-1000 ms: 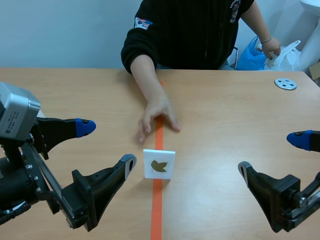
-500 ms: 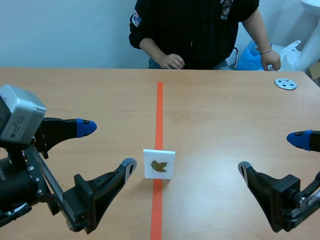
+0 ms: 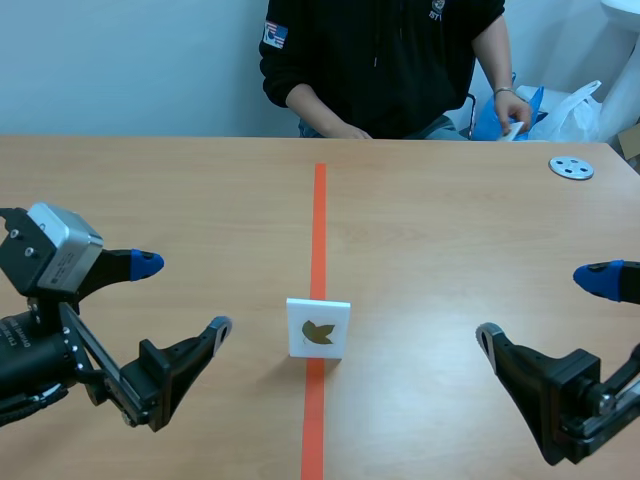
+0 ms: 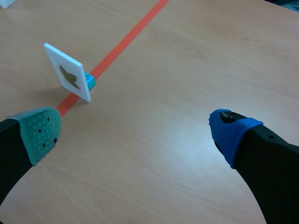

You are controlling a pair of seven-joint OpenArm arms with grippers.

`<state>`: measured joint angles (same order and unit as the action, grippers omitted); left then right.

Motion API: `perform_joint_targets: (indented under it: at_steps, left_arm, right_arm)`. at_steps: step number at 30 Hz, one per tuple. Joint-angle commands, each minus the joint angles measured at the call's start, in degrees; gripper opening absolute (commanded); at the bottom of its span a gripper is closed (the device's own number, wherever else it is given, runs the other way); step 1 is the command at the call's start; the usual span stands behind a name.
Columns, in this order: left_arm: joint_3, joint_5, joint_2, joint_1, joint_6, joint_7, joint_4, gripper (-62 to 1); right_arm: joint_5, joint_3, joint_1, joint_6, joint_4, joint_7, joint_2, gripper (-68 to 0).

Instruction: Sort the leaf by its shape. The table is split by an orange tape line. A compound leaf with several leaflets goes to the left side, a simple leaf with one blade goes to the right side. Return to the home posture when a red brick is placed on the table.

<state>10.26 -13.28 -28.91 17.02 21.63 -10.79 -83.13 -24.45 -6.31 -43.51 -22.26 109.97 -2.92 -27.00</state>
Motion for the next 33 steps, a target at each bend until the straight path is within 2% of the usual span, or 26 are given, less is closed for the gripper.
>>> perform_joint_targets:
  at_steps: [1, 5, 10, 13, 16, 18, 24, 33]
  left_arm:
    - [-0.2, -0.5, -0.2, -1.8, 0.4, -1.9, 1.2, 1.4]
    - [0.3, 0.4, -0.3, -5.4, 2.6, -3.9, 7.6, 1.4]
    - [4.4, 5.3, -0.5, -9.7, 3.8, -8.0, 13.6, 1.4]
    - [7.7, 5.9, -0.5, -12.6, 2.8, -8.0, 16.7, 1.4]
    - [9.1, 5.9, -0.5, -13.9, -1.6, -7.2, 18.1, 1.4]
    - [9.1, 6.3, -0.5, -14.0, -2.9, -7.2, 18.3, 1.4]
    - [9.1, 10.2, -0.3, -14.2, -3.1, -7.8, 18.3, 1.4]
    - [10.1, 9.6, 0.9, -15.3, -2.2, -10.6, 18.3, 1.4]
  right_arm:
    - [-0.4, -0.6, 0.7, 0.0, 0.2, -0.7, -0.3, 0.4]
    - [-0.4, -0.6, 0.7, 0.0, 0.2, -0.7, -0.3, 0.4]
    - [-0.4, -0.6, 0.7, 0.0, 0.2, -0.7, -0.3, 0.4]
    - [-0.4, -0.6, 0.7, 0.0, 0.2, -0.6, -0.3, 0.4]
    - [-0.4, -0.6, 0.6, 0.0, 0.2, -0.6, -0.3, 0.4]
    - [-0.4, -0.6, 0.6, 0.0, 0.2, -0.6, -0.3, 0.4]
    - [-0.4, -0.6, 0.6, 0.0, 0.2, -0.6, -0.3, 0.4]
    - [-0.4, -0.6, 0.7, 0.0, 0.2, -0.7, -0.3, 0.4]
